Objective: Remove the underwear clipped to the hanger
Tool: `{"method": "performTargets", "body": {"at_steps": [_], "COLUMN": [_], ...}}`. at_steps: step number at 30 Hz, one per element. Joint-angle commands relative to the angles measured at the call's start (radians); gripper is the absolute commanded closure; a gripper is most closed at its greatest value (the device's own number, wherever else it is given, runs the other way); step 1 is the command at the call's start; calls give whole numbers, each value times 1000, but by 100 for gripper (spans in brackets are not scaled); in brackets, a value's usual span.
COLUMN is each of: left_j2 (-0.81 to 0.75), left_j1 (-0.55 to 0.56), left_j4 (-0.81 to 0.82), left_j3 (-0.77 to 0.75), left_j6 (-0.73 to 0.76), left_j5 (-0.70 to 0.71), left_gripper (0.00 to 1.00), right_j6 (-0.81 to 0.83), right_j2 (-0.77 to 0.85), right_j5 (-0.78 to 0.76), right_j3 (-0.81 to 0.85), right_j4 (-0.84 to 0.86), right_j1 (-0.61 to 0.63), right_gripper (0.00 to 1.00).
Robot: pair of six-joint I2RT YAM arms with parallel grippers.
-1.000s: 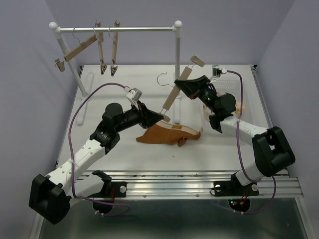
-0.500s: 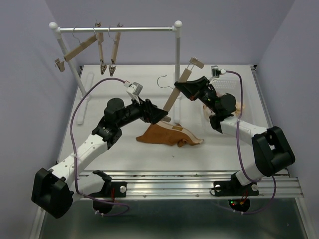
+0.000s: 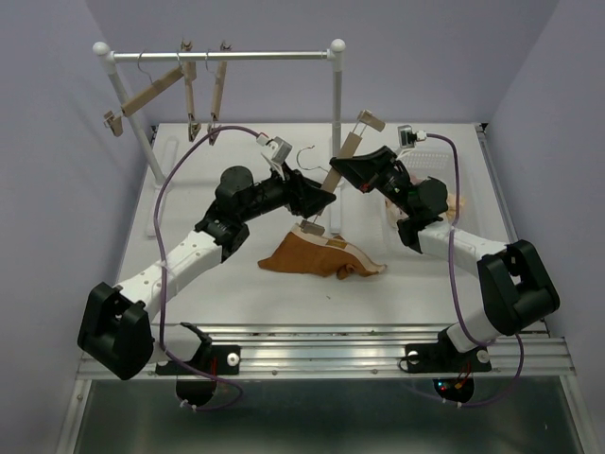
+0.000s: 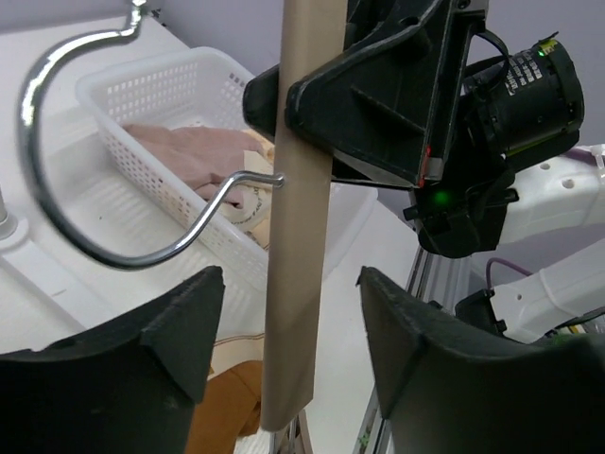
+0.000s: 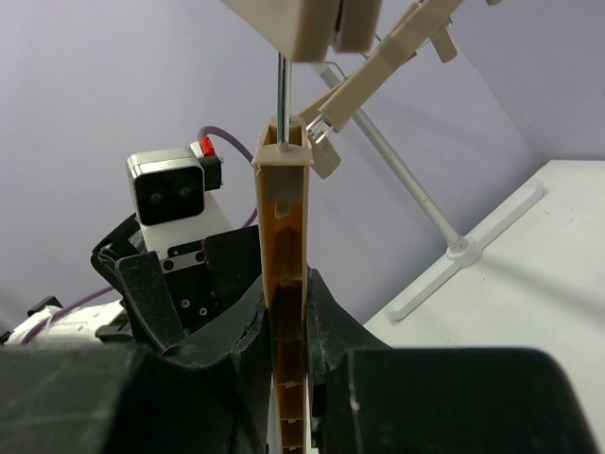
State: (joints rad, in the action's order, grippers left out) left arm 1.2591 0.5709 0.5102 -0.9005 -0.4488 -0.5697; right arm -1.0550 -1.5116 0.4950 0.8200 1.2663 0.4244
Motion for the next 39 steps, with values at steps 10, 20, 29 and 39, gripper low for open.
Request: {"method": "performTargets", "body": {"at_steps": [10, 20, 29, 39], "left_j2": [10, -156, -302, -309], "left_j1": [32, 30, 29, 27], "left_j4": [108, -123, -672, -897], "left_j3": [-57, -2, -44, -71], "left_j6": [16, 38, -8, -140], "left_j5": [-1, 377, 785, 892], "left_gripper": [100, 100, 100, 100], "right_j6": [6, 401, 958, 1352], "right_j2": [28, 131, 128, -99], "right_j5": [-6, 33, -97, -387], "right_j3": [7, 68, 114, 240], "right_j4": [67, -503, -1092, -1432], "right_j1": [-7, -7, 152, 433], "right_gripper": [99, 0, 0, 0]}}
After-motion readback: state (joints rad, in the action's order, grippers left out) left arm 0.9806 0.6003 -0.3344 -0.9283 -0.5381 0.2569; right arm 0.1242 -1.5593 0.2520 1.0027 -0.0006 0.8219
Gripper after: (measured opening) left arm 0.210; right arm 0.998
